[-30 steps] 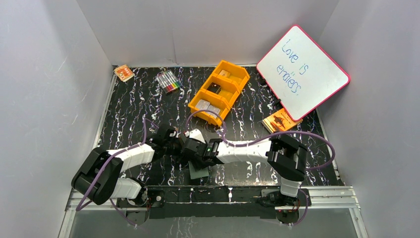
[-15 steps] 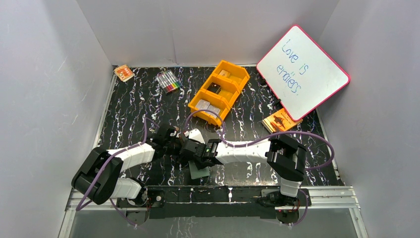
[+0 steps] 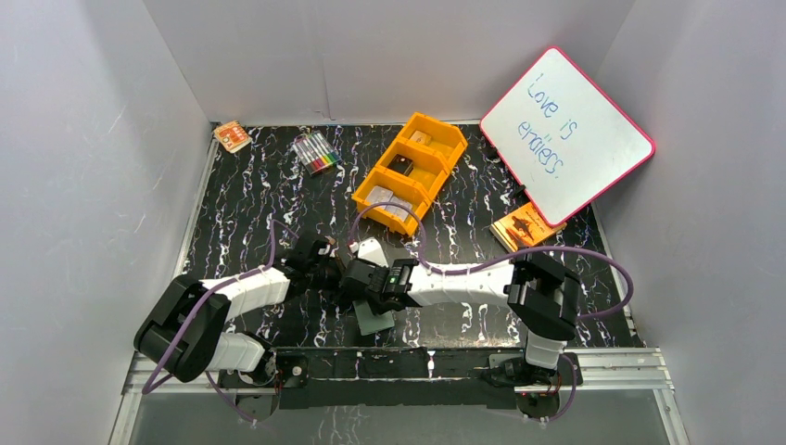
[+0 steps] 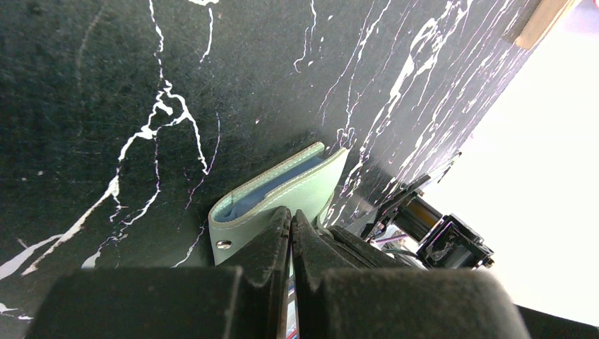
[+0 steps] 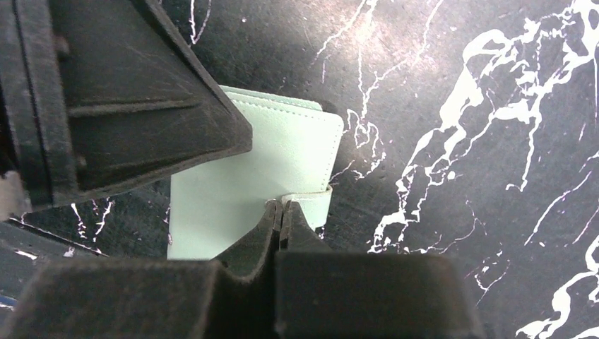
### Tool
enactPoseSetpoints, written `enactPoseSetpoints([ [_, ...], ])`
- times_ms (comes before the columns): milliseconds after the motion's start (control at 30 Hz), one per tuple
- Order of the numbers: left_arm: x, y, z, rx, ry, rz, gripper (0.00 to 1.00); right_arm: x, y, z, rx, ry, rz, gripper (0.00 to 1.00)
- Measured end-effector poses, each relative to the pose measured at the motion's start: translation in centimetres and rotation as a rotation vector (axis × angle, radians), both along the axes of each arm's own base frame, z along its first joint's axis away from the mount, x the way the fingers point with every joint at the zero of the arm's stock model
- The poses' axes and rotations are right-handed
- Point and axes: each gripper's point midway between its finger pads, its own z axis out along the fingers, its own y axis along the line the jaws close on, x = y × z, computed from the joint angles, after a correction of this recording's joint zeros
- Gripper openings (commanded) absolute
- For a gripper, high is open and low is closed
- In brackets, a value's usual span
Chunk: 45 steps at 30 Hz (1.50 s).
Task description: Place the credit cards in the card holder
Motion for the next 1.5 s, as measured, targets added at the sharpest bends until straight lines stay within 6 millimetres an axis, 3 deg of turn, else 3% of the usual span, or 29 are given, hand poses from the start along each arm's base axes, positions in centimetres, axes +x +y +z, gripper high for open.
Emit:
enactPoseSetpoints([
  [333,0.0,0.0,0.0,0.000,0.000,0.000,0.00,-0.2,-1.7,0.0,-0.005,0.002,-0.055,0.00],
  [567,-0.2,0.4,0.3,0.015,-0.022,-0.007,0.00,0.3,-5.8,0.2,0.047,0.018,-0.161,0.00],
  [633,-0.4,0.7,0.4,0.031,-0.031,-0.009,0.10,0.3,-7.2,0.1,0.063,0.030,-0.185,0.00],
  [733,-0.6,1.2,0.8,0.048,-0.048,-0.014,0.39,0.2,-8.8,0.3,0.098,0.034,-0.197,0.00],
  [833,-0.5,1.2,1.8,0.048,-0.072,-0.023,0.64,0.0,-8.6,1.4,0.165,0.030,-0.176,0.00],
  [933,0.0,1.0,3.1,0.038,-0.105,-0.026,0.73,0.1,-7.6,3.1,0.242,0.013,-0.139,0.00],
  [1233,0.2,0.9,6.0,-0.004,-0.189,-0.026,0.86,-0.2,-6.0,4.4,0.315,0.021,-0.074,0.00],
  [1500,-1.1,1.4,5.4,-0.015,-0.177,-0.015,0.88,-0.2,-3.9,7.1,0.456,0.008,-0.039,0.00],
])
